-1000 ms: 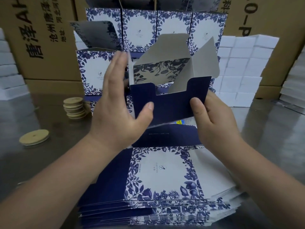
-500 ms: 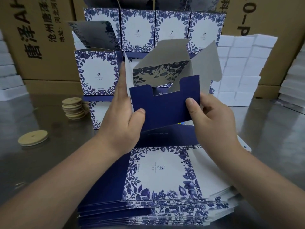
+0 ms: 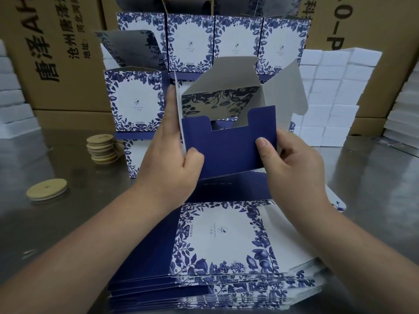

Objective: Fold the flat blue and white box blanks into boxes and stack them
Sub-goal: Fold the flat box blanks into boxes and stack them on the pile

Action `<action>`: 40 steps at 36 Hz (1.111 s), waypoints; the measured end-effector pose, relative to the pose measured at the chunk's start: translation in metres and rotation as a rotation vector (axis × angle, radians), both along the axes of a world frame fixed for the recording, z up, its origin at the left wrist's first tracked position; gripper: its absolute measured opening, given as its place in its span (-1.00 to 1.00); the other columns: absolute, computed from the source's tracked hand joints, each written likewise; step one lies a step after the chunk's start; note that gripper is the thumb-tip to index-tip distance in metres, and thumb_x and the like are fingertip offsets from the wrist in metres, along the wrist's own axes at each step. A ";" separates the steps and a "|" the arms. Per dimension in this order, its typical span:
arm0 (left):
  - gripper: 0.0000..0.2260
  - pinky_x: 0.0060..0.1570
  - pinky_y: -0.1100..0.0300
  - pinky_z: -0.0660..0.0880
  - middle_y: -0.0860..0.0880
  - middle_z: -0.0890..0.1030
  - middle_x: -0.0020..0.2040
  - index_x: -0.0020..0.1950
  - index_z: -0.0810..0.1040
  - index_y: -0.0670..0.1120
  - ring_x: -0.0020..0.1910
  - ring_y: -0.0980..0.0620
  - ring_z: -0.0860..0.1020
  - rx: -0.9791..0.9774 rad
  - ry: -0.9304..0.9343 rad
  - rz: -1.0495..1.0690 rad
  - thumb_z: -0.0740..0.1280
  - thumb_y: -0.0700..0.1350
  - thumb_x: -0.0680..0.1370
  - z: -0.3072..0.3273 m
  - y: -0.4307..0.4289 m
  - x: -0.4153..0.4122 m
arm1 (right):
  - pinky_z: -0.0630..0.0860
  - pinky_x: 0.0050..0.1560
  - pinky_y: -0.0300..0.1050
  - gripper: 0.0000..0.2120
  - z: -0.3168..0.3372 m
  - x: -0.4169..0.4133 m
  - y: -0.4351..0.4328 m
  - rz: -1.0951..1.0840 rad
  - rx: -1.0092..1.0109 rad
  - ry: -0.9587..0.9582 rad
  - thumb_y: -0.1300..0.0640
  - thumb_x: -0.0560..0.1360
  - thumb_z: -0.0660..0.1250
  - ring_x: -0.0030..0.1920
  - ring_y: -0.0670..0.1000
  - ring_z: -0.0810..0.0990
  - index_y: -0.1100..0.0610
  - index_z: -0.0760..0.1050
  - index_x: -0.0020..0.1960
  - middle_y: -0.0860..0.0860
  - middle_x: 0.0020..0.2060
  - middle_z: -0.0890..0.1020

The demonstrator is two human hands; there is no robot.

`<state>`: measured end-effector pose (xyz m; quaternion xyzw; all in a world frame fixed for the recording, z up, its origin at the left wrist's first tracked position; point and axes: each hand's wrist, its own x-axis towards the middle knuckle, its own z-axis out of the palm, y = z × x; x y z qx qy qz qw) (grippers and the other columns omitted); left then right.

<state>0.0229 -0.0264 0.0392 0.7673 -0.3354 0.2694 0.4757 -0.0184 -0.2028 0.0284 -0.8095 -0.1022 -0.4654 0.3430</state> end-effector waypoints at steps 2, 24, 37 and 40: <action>-0.28 0.00 -0.05 0.53 -0.17 0.44 0.33 0.33 -0.25 0.46 0.10 -0.16 0.51 -0.002 0.001 0.018 0.07 -0.09 0.41 -0.001 0.000 0.000 | 0.27 -0.31 -0.48 -0.67 -0.002 0.002 -0.002 0.004 0.022 -0.022 0.03 0.52 0.20 -0.31 -0.27 0.41 -0.46 0.38 -0.17 -0.37 -0.40 0.46; -0.38 0.16 -0.26 0.34 -0.45 0.37 0.26 0.24 0.01 0.51 0.20 -0.46 0.30 -0.130 -0.057 0.044 0.03 -0.20 0.47 0.004 -0.001 -0.011 | 0.40 -0.06 -0.40 -0.72 0.003 -0.002 0.001 -0.054 -0.027 -0.179 0.19 0.37 0.35 0.06 -0.22 0.46 0.14 0.56 0.08 -0.12 0.11 0.36; -0.46 -0.03 0.13 0.44 0.24 0.31 0.43 0.24 0.29 0.51 -0.10 0.07 0.45 -0.370 -0.056 -0.184 0.06 -0.15 0.52 -0.007 -0.004 -0.005 | 0.27 0.28 -0.28 -0.83 0.033 -0.011 -0.027 0.202 -0.105 -0.294 0.12 0.50 0.10 0.27 -0.19 0.36 -0.01 0.42 0.03 0.01 0.19 0.38; -0.49 0.30 -0.01 0.37 0.37 0.38 0.33 0.23 0.35 0.45 0.25 0.21 0.45 -0.380 -0.057 -0.215 0.07 -0.16 0.51 -0.007 -0.005 -0.009 | 0.25 0.37 -0.24 -0.80 0.034 -0.011 -0.025 0.270 -0.087 -0.220 0.12 0.48 0.10 0.36 -0.07 0.30 -0.10 0.44 -0.03 0.04 0.30 0.28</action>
